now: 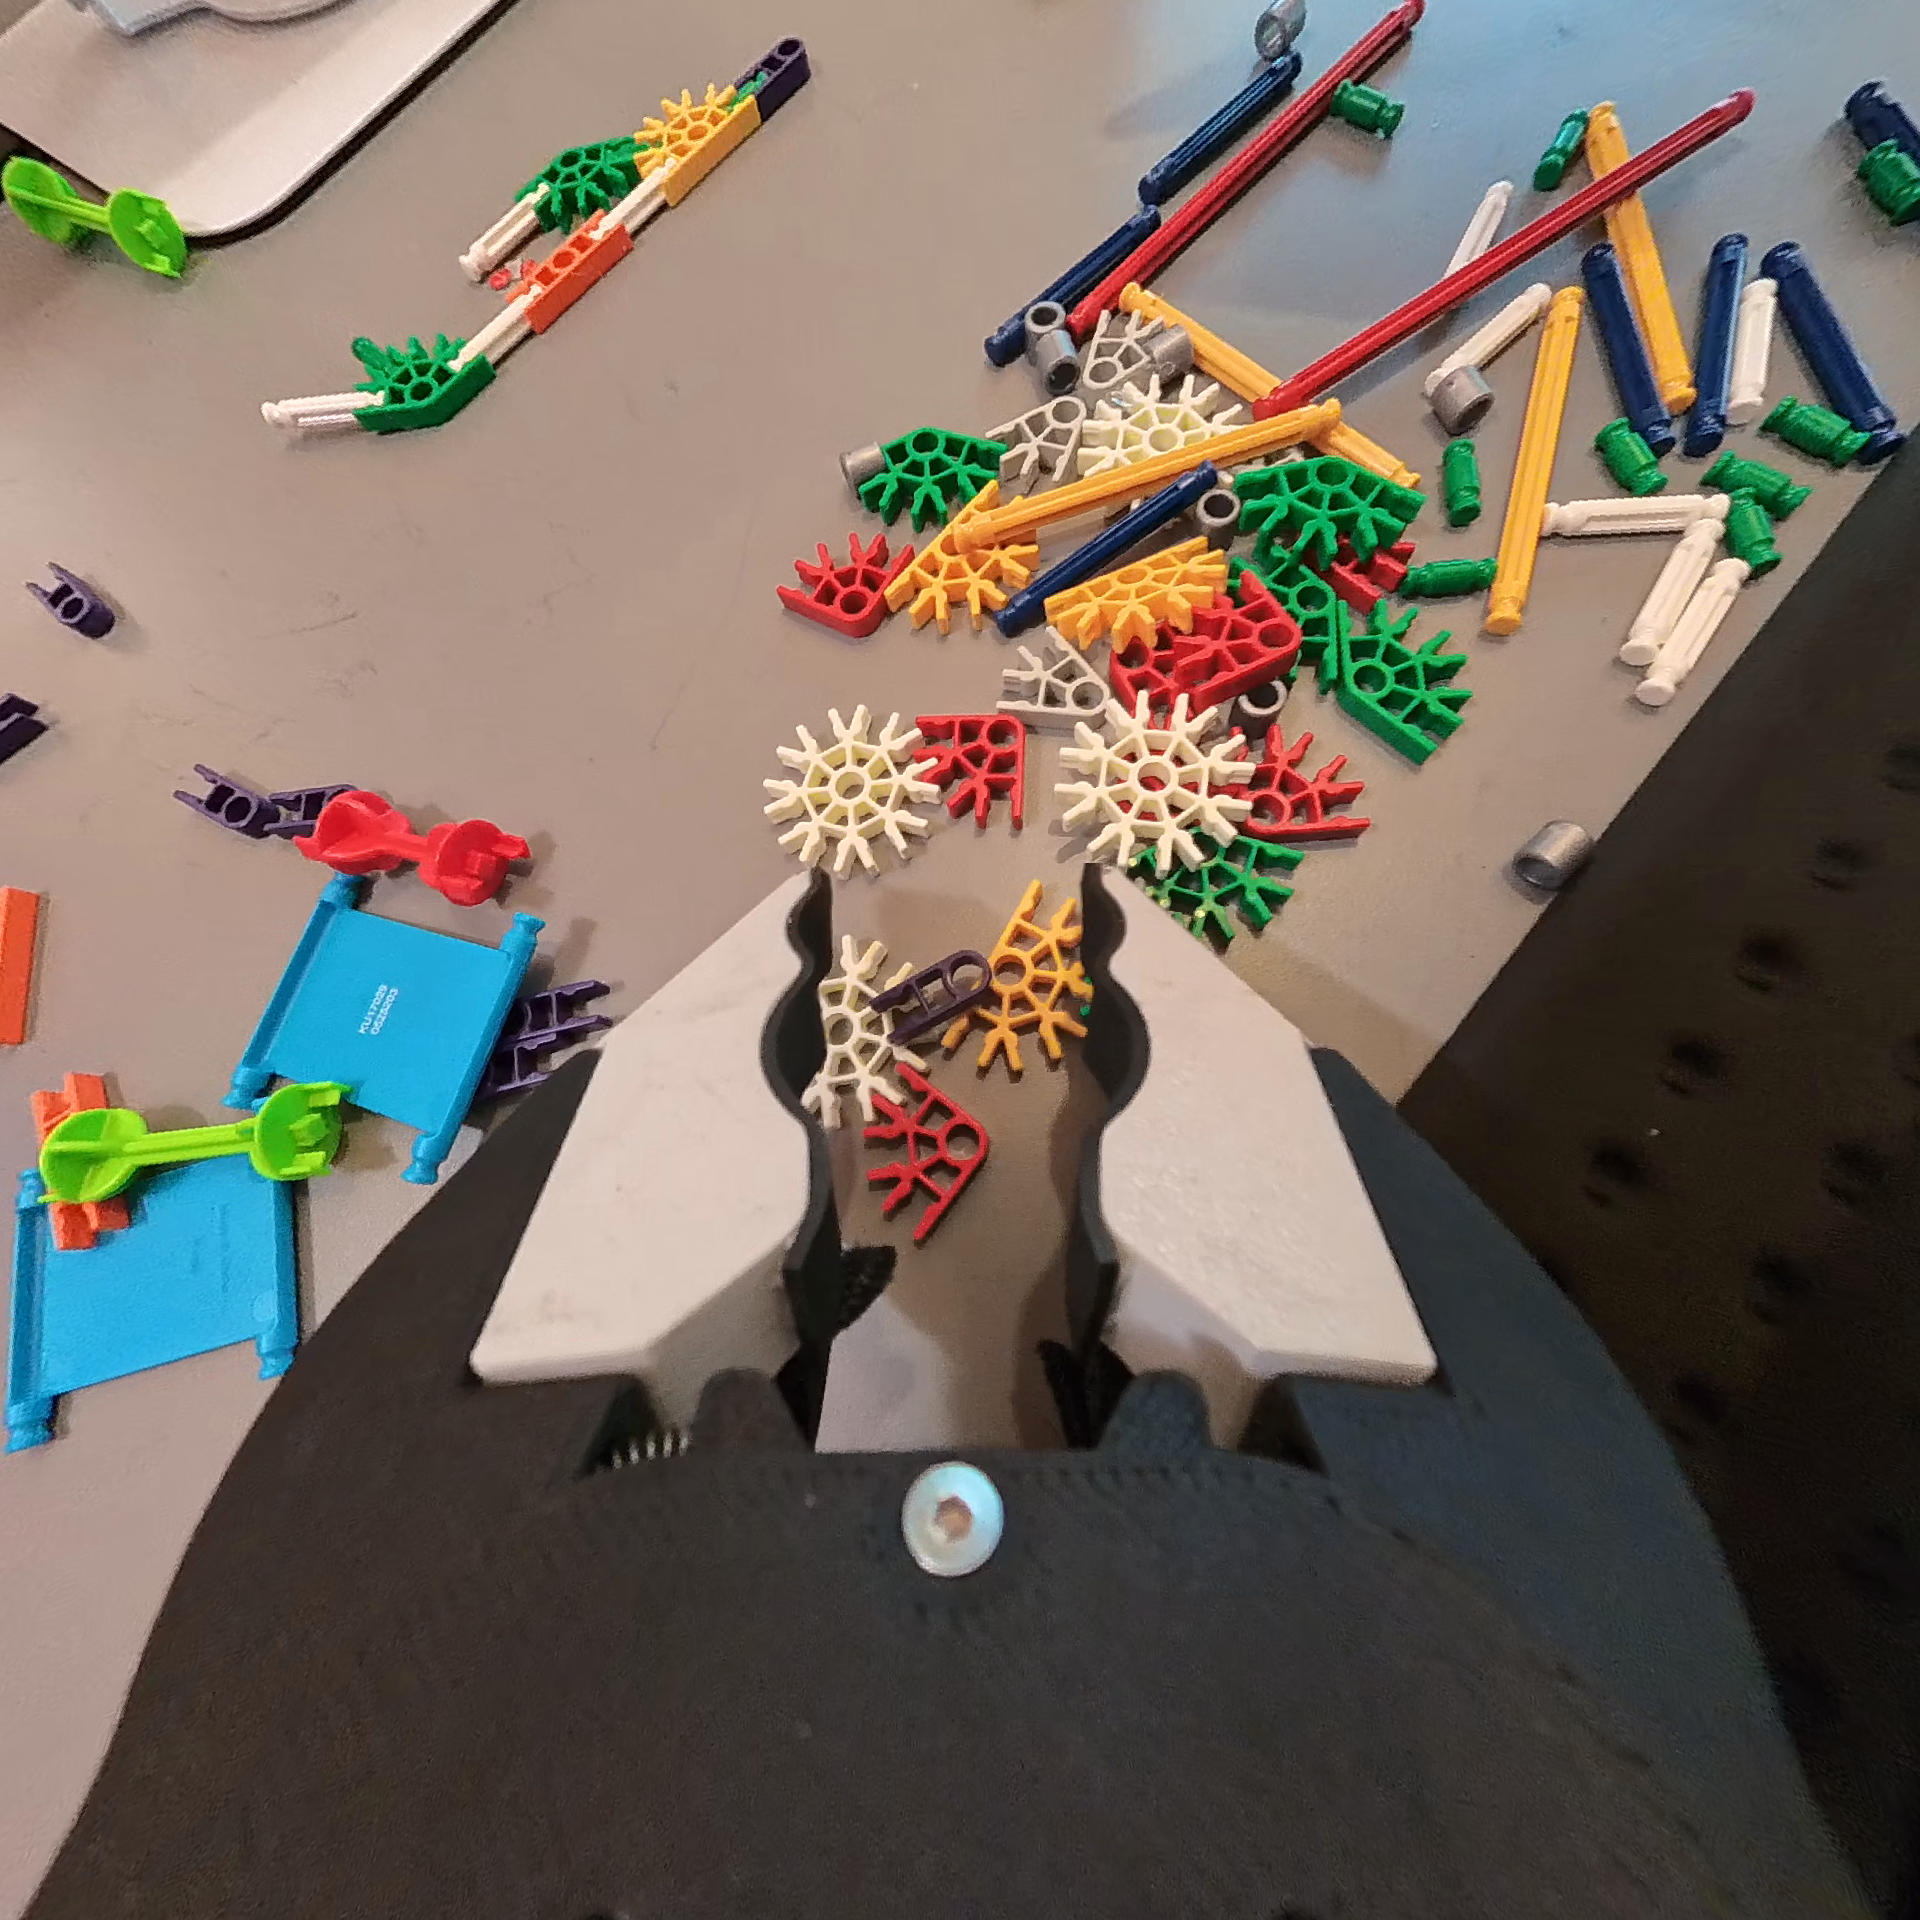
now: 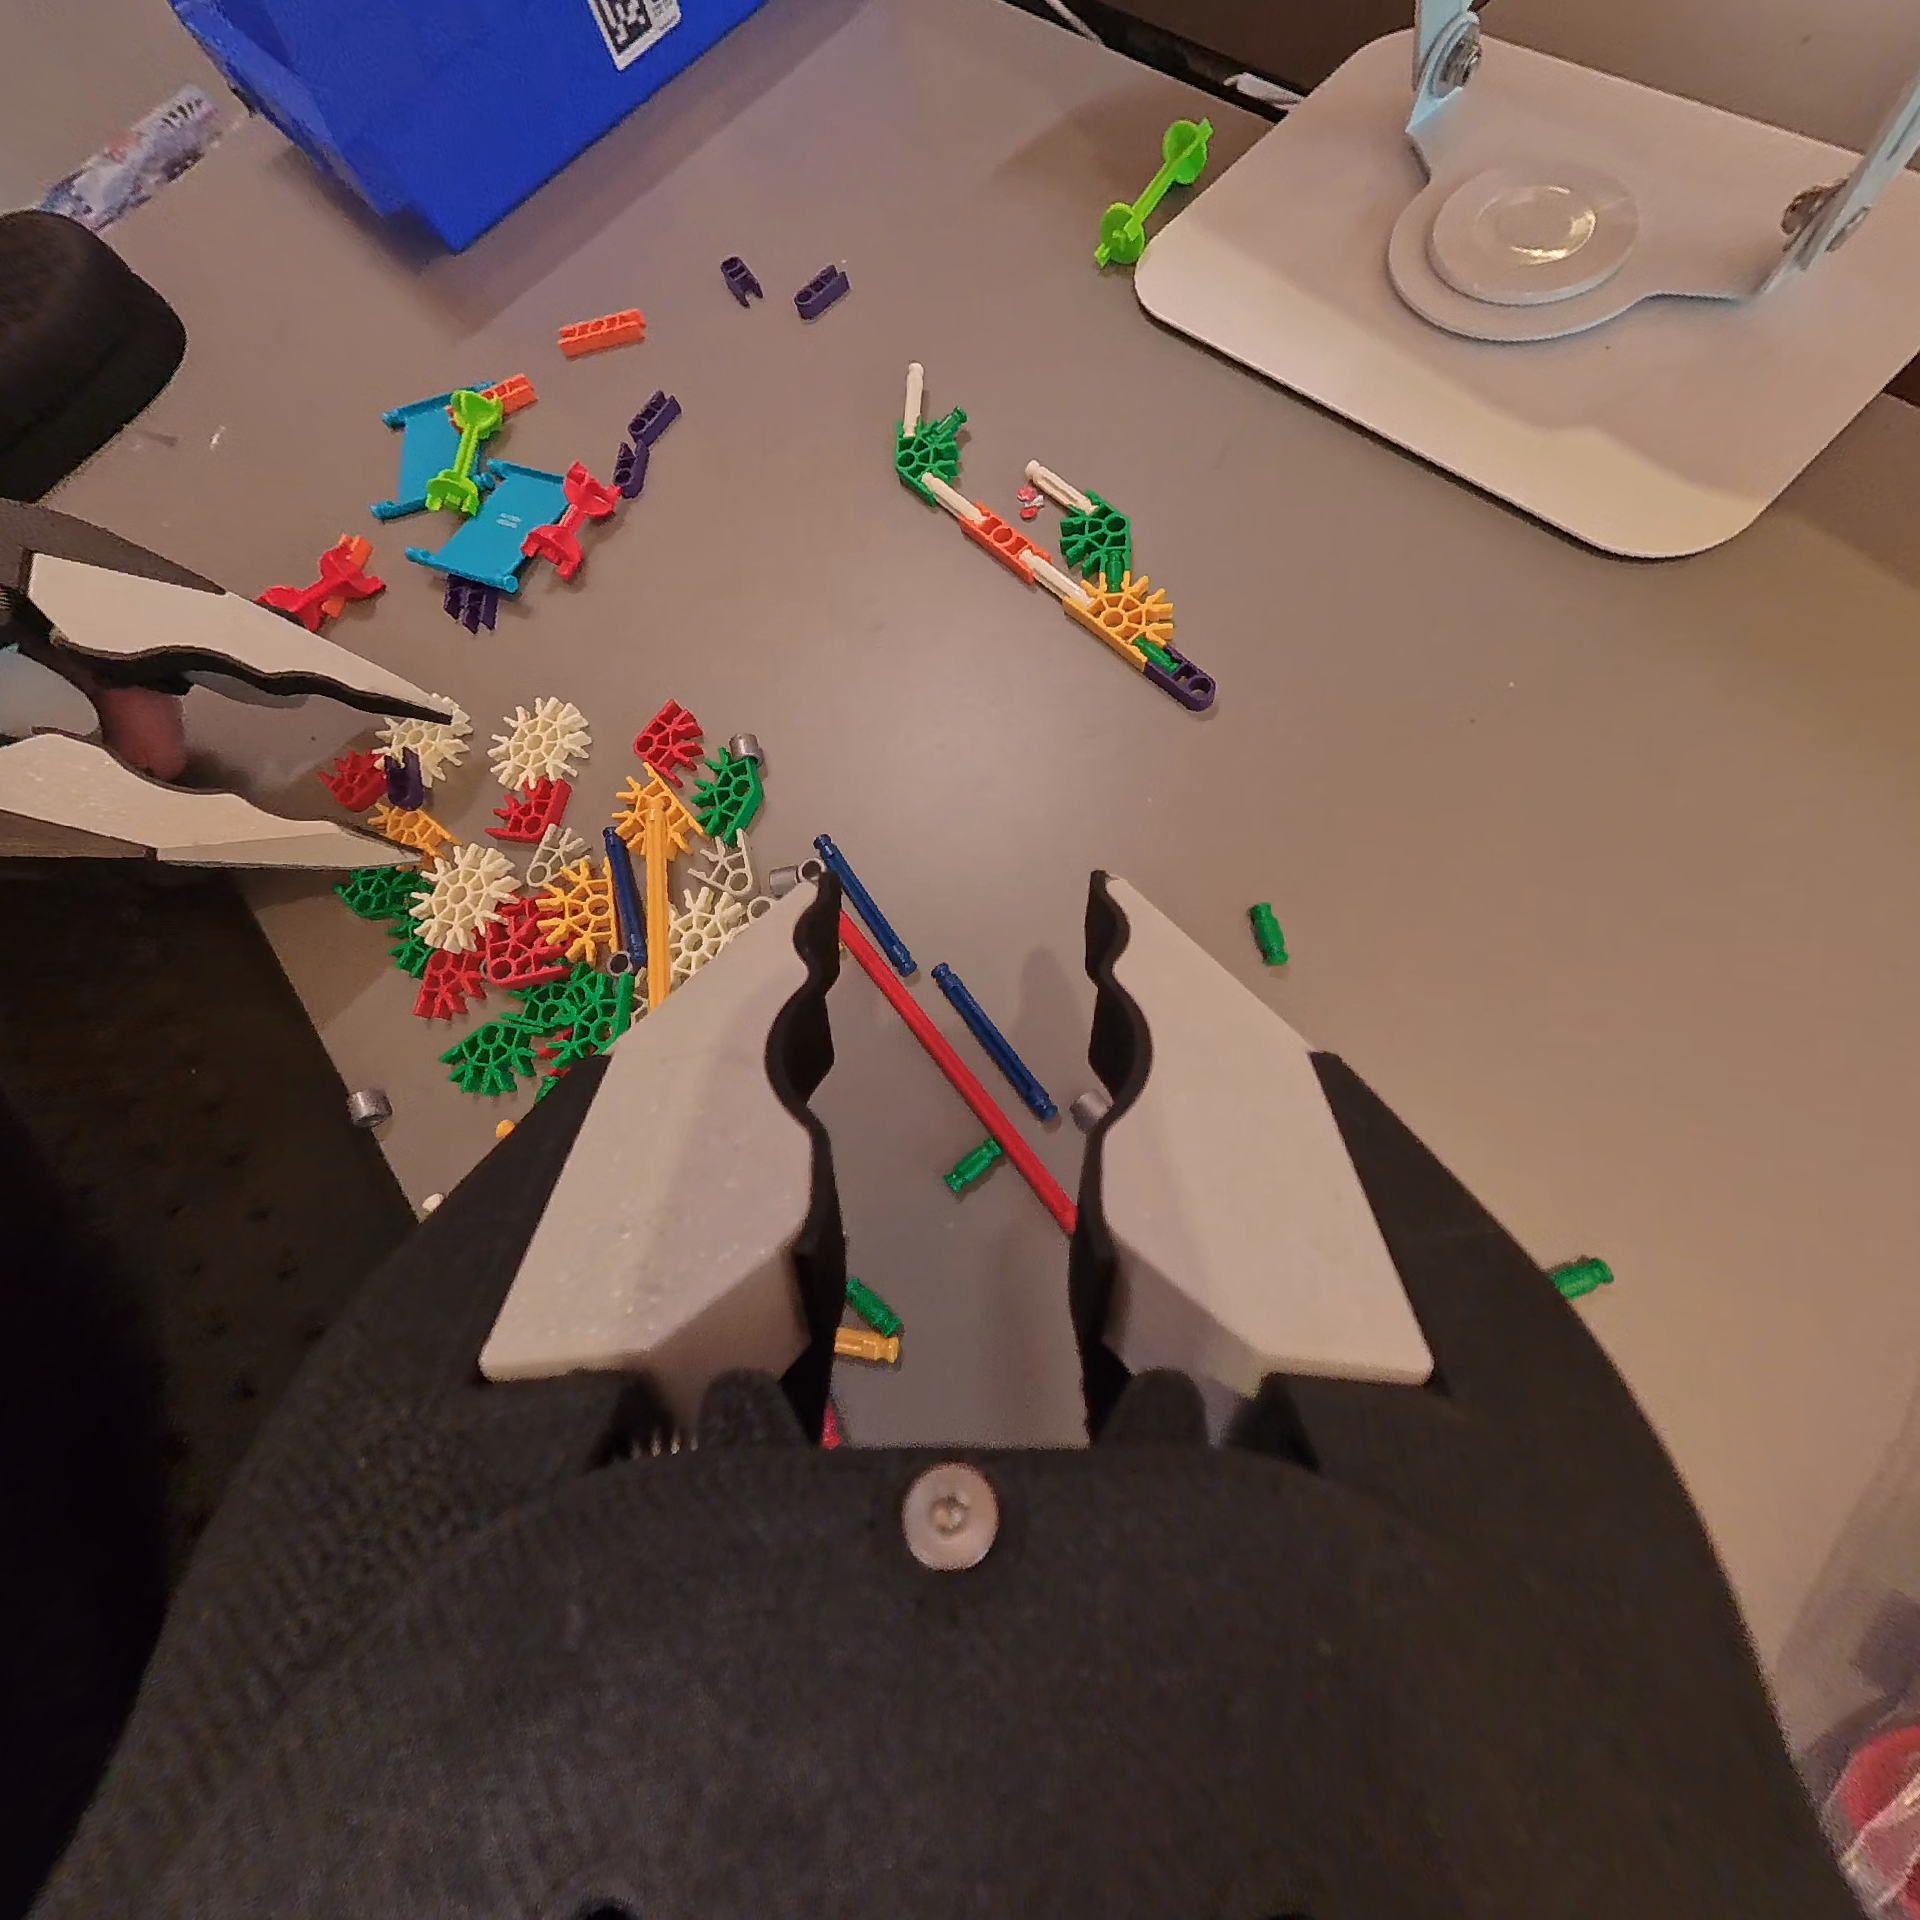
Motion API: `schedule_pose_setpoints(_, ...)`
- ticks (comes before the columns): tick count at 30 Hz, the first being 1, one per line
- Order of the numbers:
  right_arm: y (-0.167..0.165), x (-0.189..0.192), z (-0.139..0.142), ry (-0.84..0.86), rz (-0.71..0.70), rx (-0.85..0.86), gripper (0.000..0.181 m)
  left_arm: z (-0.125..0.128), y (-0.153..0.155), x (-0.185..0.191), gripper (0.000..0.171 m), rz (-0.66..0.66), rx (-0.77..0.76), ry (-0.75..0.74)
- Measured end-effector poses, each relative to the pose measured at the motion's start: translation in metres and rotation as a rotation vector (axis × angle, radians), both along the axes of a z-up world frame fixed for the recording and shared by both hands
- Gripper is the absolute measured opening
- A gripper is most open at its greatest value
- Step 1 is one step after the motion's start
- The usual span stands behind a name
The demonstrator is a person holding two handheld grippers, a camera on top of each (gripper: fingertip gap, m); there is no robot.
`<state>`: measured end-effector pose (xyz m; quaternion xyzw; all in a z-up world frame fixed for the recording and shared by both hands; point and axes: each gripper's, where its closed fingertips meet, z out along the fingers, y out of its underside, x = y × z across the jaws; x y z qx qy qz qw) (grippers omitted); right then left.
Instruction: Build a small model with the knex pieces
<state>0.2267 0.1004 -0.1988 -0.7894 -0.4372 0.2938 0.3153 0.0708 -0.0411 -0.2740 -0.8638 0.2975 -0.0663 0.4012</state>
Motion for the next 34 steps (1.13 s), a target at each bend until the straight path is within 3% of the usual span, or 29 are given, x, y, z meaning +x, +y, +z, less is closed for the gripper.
schedule_pose_setpoints(10, -0.009, 0.000, -0.005, -0.002, -0.053, -0.008, 0.046, 0.003, -0.003, 0.004, 0.047, -0.034, -0.010, -0.052)
schedule_pose_setpoints(20, -0.016, 0.008, -0.007, 0.080, -0.111, 0.098, 0.049, 0.004, -0.004, 0.005, 0.049, -0.042, -0.009, -0.057)
schedule_pose_setpoints(34, -0.037, 0.032, -0.035, 0.123, -0.193, 0.174, 0.051, 0.001, -0.004, 0.005, 0.050, -0.038, -0.012, -0.021)
